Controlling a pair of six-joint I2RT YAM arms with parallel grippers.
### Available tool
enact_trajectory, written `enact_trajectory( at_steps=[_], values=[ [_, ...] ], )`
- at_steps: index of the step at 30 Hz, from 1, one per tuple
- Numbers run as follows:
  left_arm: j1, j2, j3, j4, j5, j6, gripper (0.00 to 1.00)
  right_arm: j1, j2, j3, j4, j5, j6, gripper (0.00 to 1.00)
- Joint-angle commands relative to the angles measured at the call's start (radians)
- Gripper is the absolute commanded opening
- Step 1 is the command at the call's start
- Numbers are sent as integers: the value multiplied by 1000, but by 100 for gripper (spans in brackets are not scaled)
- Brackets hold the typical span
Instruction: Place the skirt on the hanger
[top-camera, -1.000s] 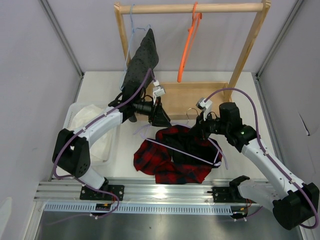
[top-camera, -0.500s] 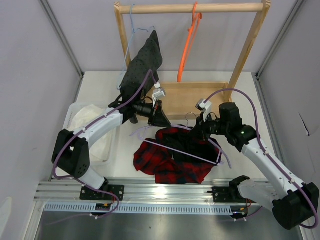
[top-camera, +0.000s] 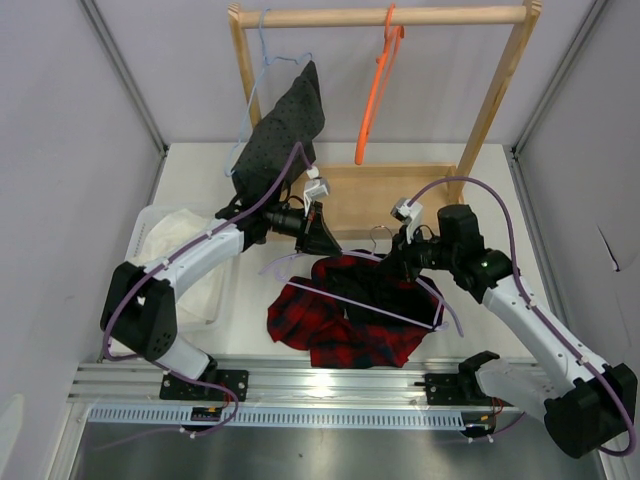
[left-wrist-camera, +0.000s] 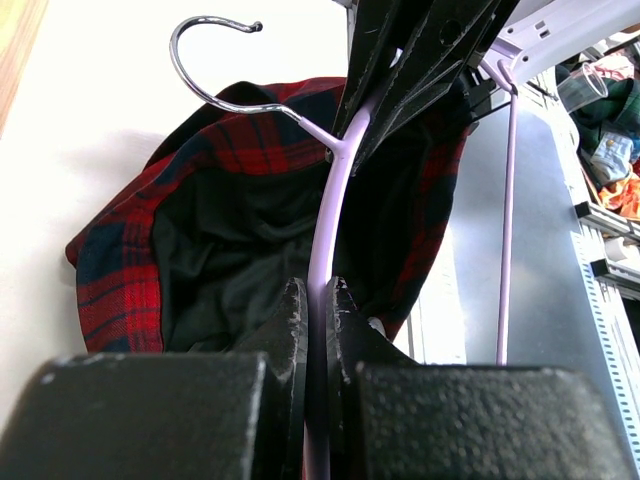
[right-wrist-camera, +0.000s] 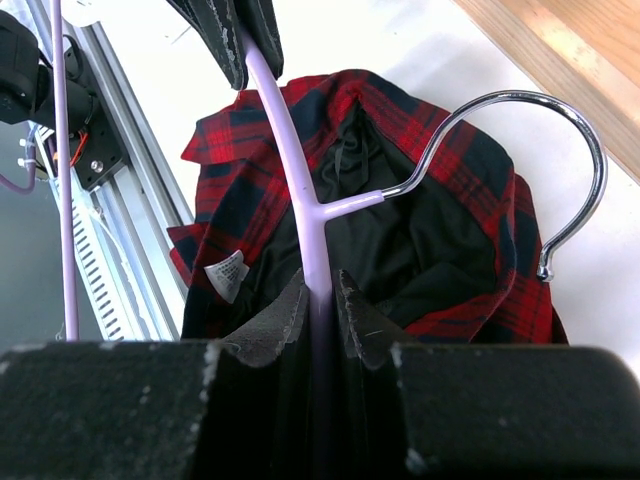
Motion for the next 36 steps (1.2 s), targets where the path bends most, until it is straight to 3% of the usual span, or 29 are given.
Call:
enact_trajectory(
  at_steps=[1, 4, 7, 10, 15, 23, 33, 36],
  values=[
    [-16, -42, -4, 48, -3, -1, 0, -7, 9, 67, 59, -8, 24, 0],
    [-18, -40, -7, 48, -6, -1, 0, -13, 22, 79, 54, -23, 27, 2],
    [-18, -48, -19, 70, -11, -28, 0, -32, 34, 94, 56, -64, 27, 11],
    [-18, -60, -36, 108, -26, -45, 0, -76, 63, 119, 68, -165, 33, 24],
    [-19, -108, -99, 230, -87, -62, 0, -134, 137, 177, 94, -332, 71, 33],
    [-19, -258, -254, 501, -268, -44, 0, -236, 293, 324, 43, -544, 93, 40],
    [-21, -333, -283, 478, -445, 123, 0, -306, 540, 540, -141, -753, -24, 48],
    [-19, -343, -288, 476, -486, 148, 0, -283, 652, 632, -298, -764, -163, 50]
  ],
)
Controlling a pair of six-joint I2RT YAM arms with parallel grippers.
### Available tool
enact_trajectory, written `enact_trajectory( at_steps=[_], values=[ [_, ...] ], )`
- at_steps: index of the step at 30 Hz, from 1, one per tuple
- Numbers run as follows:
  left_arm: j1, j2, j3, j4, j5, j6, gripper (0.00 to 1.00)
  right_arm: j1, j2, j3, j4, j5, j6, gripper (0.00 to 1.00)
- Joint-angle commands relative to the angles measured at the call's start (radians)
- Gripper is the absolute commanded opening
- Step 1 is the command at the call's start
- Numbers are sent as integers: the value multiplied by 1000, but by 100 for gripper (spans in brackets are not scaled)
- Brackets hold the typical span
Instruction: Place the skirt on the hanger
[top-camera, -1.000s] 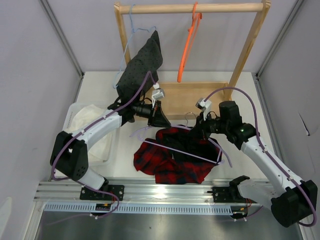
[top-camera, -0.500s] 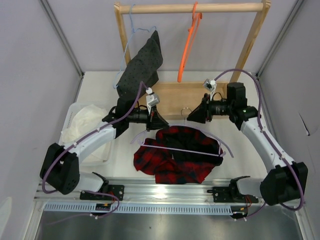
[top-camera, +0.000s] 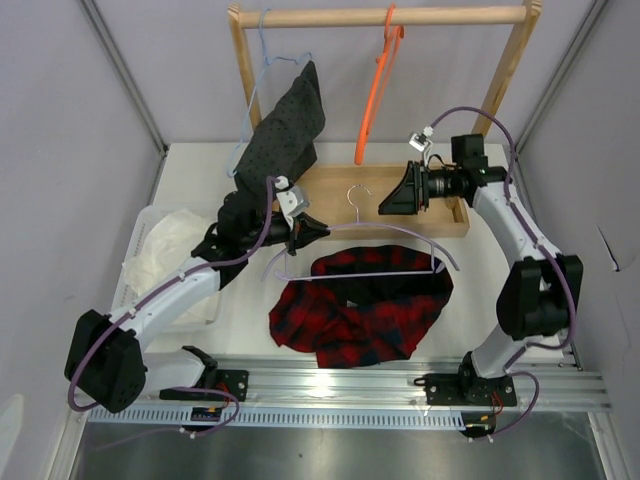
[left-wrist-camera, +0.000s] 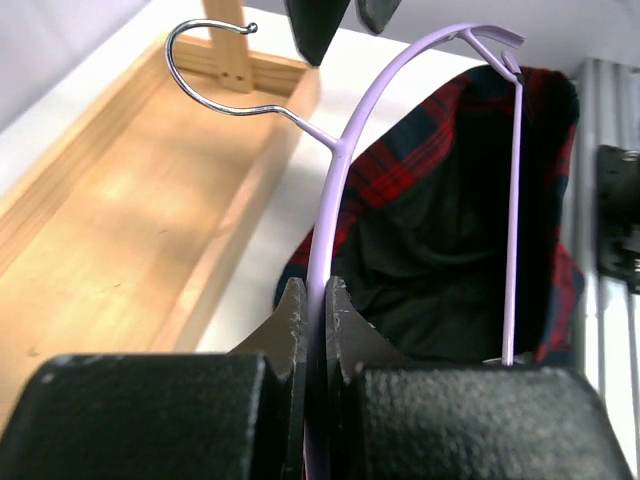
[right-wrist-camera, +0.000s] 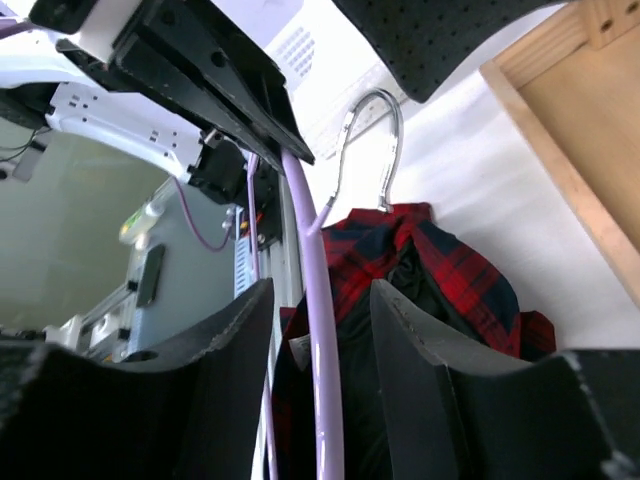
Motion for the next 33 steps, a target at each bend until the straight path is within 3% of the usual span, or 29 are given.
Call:
enact_trajectory(
  at_steps=[1, 2, 5, 8, 11, 16, 33],
  values=[
    [-5, -52, -1, 81, -70, 73, 0, 28, 108, 175, -218, -60, -179, 50],
    [-5, -55, -9, 105, -83, 70, 0, 32, 172, 224, -385, -47, -316, 50],
    [-5, -54, -14, 128, -109, 72, 0, 31, 284, 390, -677, -71, -515, 50],
    [-5, -57, -26, 163, -133, 67, 0, 41, 322, 435, -756, -74, -598, 49],
    [-5, -64, -35, 185, -141, 62, 0, 68, 300, 371, -692, -31, -580, 49],
    [-6, -69, -32, 187, -149, 75, 0, 88, 199, 231, -479, -2, -408, 49],
    [-74, -87, -48, 190, -235, 136, 0, 180, 157, 220, -357, 41, -243, 39]
  ],
)
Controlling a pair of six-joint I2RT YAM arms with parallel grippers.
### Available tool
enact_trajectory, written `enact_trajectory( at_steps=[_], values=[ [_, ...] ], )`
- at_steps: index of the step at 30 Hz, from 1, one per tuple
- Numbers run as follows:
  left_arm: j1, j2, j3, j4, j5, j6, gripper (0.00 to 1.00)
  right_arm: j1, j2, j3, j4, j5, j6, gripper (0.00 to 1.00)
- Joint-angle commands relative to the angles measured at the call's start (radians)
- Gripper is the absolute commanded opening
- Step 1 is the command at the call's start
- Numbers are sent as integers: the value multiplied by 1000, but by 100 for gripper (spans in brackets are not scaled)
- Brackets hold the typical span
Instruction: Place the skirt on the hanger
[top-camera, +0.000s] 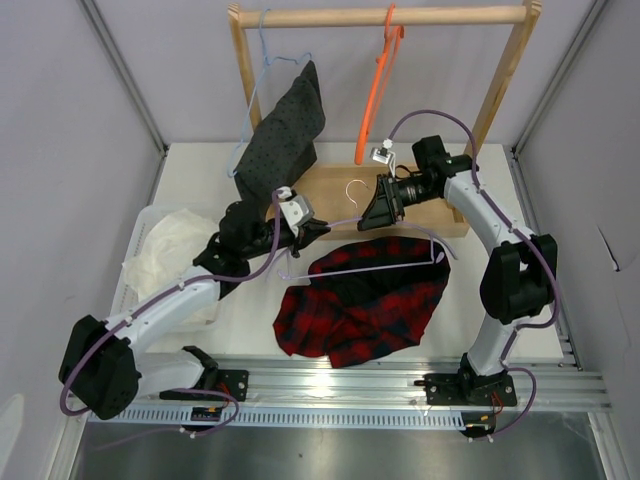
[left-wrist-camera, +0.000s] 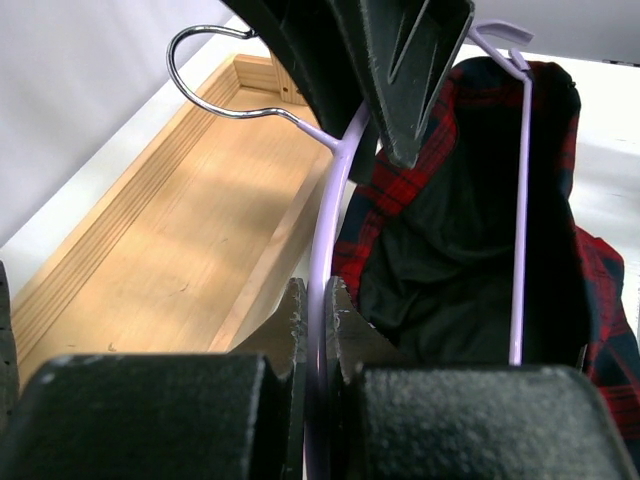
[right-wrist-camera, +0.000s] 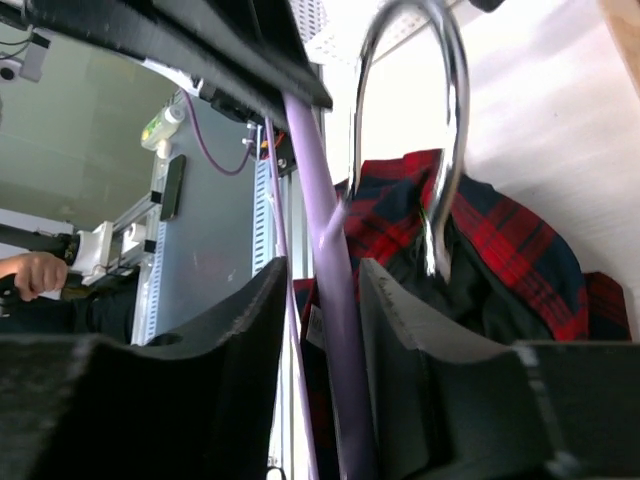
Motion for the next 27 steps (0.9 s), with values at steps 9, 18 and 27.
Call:
enact_trajectory(
  at_steps=[9, 18, 27],
  values=[
    [-39, -60, -12, 146, -137, 50, 0, 44, -89, -62, 125, 37, 131, 0],
    [-45, -50, 88, -15, -212, -48, 37, 44, -172, -163, 237, 109, 177, 0],
    [-44, -33, 119, -87, -137, -18, 39, 43, -210, -200, 305, 99, 220, 0]
  ],
)
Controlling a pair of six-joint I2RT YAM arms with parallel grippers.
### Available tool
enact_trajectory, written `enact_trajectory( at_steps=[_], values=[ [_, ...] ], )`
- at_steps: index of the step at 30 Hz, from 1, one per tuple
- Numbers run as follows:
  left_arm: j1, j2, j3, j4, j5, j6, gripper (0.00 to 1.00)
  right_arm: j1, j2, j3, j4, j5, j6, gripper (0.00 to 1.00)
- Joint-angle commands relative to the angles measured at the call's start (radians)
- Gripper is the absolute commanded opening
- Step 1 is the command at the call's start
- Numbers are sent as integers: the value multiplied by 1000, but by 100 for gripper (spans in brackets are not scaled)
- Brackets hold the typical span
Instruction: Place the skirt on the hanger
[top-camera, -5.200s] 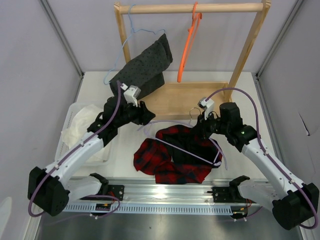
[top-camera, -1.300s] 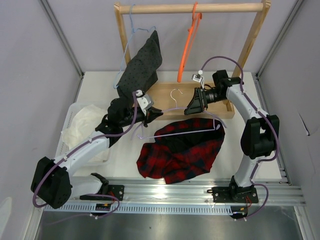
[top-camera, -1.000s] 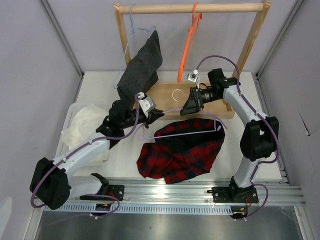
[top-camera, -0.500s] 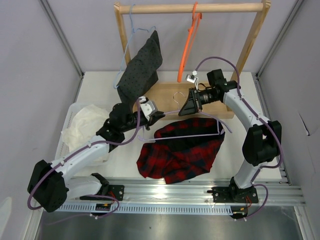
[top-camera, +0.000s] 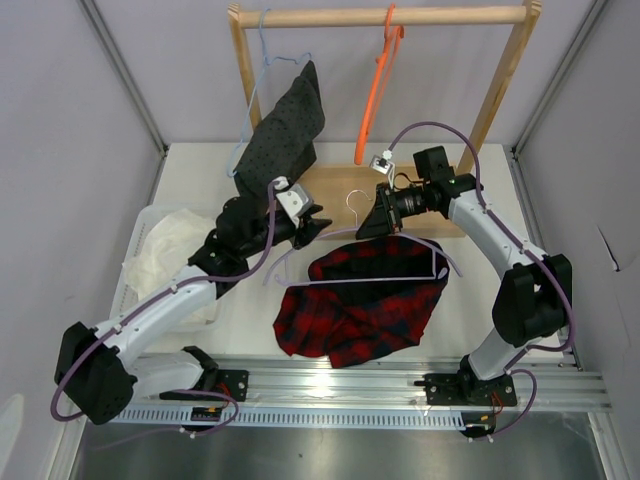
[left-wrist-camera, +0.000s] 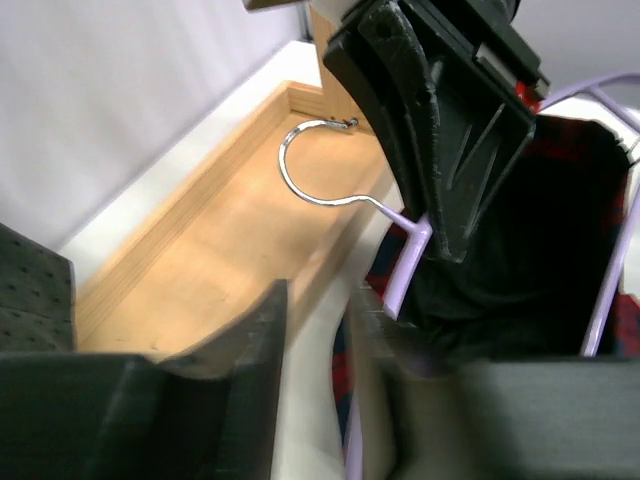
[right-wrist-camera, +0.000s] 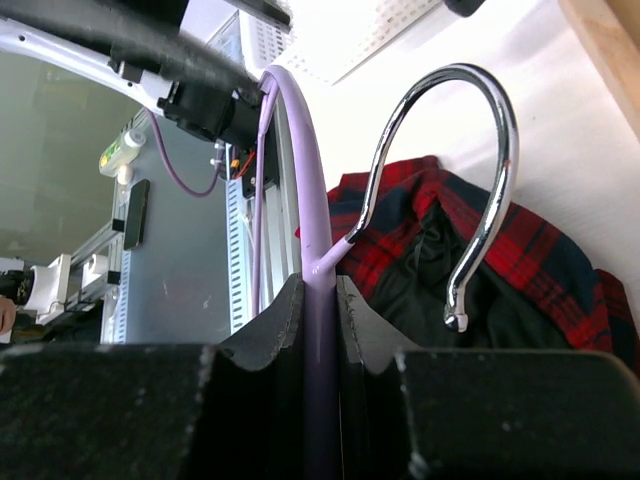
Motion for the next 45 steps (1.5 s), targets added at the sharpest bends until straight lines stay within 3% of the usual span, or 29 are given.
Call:
enact_trajectory(
  at_steps=[1, 3, 6, 14, 20, 23, 24, 27, 30, 37, 45],
  values=[
    [5, 16, 83, -56, 44, 11, 53, 4, -47, 6, 42, -22, 25, 0],
    [25, 72, 123, -144, 173, 5, 59, 4, -51, 3, 39, -16, 19, 0],
    [45, 160, 239, -228, 287, -24, 60, 6, -54, -5, 45, -15, 18, 0],
    [56, 259, 304, -349, 377, -20, 62, 6, -71, -8, 56, -18, 21, 0],
    [77, 319, 327, -394, 529, -46, 60, 4, -91, -11, 74, -10, 28, 0],
    [77, 336, 341, -421, 550, -43, 52, 0, -96, -15, 90, -4, 39, 0],
    [77, 339, 349, -427, 552, -38, 34, 1, -96, -15, 91, -1, 41, 0],
    [71, 322, 309, -403, 504, -33, 1, -3, -99, -15, 100, 1, 54, 0],
    [35, 248, 240, -308, 388, 9, 0, -5, -96, -9, 96, 1, 58, 0],
    [-13, 126, 62, -46, 165, 91, 0, -16, -90, 3, 97, -39, 82, 33],
    [-42, 87, -21, 105, -7, 155, 0, -23, -73, 49, 25, -64, 48, 34]
  ],
)
